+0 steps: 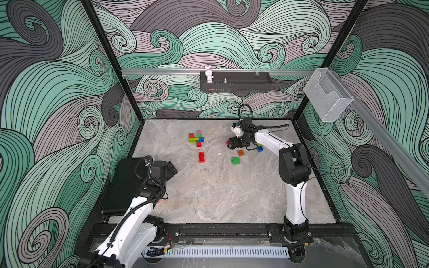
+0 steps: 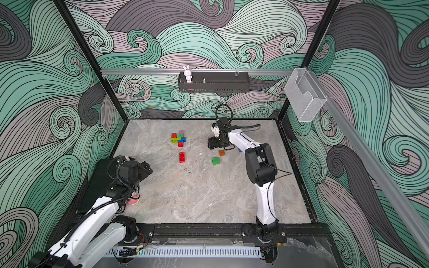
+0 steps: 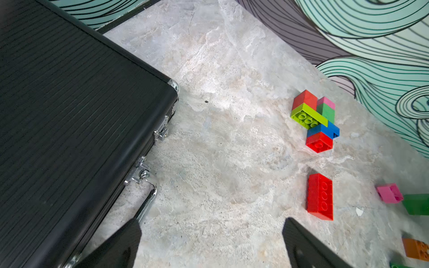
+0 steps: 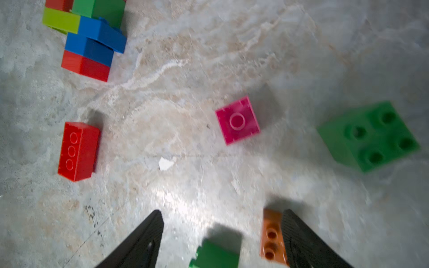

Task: Assemble the number 4 with lego
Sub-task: Pick up the lego brick from the center of the board.

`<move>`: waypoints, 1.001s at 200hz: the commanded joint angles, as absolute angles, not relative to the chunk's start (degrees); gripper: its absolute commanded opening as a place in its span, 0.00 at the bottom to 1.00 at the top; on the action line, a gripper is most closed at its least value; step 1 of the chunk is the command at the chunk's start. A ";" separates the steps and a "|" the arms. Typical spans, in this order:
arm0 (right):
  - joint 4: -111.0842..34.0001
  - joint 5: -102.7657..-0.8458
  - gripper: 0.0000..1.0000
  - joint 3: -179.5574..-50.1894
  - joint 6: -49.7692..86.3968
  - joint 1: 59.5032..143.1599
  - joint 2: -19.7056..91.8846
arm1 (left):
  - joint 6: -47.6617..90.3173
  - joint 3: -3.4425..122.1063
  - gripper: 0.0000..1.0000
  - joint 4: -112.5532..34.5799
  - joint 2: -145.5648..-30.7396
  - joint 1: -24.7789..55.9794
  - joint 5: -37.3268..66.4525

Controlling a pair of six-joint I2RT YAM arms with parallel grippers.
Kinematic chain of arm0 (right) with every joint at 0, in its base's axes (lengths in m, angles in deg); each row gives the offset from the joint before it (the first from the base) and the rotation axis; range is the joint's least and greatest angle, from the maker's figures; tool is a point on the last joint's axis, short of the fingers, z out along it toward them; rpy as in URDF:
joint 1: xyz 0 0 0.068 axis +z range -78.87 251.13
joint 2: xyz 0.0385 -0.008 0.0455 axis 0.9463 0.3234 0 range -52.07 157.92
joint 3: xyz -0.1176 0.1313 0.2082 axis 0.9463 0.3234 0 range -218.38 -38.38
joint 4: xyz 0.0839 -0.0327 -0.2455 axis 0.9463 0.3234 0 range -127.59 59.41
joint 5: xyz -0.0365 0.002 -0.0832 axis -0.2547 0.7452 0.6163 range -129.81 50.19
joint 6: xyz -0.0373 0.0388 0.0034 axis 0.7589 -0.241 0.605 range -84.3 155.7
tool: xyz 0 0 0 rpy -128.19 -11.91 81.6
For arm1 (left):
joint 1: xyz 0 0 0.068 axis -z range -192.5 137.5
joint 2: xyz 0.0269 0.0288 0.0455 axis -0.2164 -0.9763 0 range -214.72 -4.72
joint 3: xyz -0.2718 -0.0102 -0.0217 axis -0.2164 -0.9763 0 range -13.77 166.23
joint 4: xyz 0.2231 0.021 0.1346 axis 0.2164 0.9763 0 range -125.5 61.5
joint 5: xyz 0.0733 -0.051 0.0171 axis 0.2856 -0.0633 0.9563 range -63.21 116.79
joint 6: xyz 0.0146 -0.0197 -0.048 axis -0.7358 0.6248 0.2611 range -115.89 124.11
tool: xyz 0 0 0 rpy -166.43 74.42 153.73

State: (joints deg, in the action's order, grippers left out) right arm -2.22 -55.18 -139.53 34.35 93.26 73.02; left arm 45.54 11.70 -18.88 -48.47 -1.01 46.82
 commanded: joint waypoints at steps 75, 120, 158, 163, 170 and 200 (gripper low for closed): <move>19.83 -42.20 0.75 -169.78 47.32 97.41 93.81 | 45.00 23.51 0.99 -15.09 -61.64 -1.16 41.00; 19.28 -42.03 0.58 -172.84 48.11 97.43 96.27 | 46.49 24.29 0.99 -15.04 -64.84 -1.17 41.20; 18.96 -41.80 0.50 -174.16 48.05 97.32 97.33 | 46.22 23.72 0.99 -16.08 -64.50 -1.23 40.80; 18.87 -42.15 0.49 -174.17 47.92 97.35 97.34 | 46.21 23.68 0.99 -16.46 -64.57 -1.16 40.70; 18.65 -42.64 0.47 -174.26 47.71 97.39 97.41 | 46.21 23.35 0.99 -16.83 -64.68 -1.18 40.44; 18.29 -44.55 0.36 -174.18 47.88 97.41 96.96 | 45.83 23.13 0.99 -17.64 -65.67 -1.35 38.22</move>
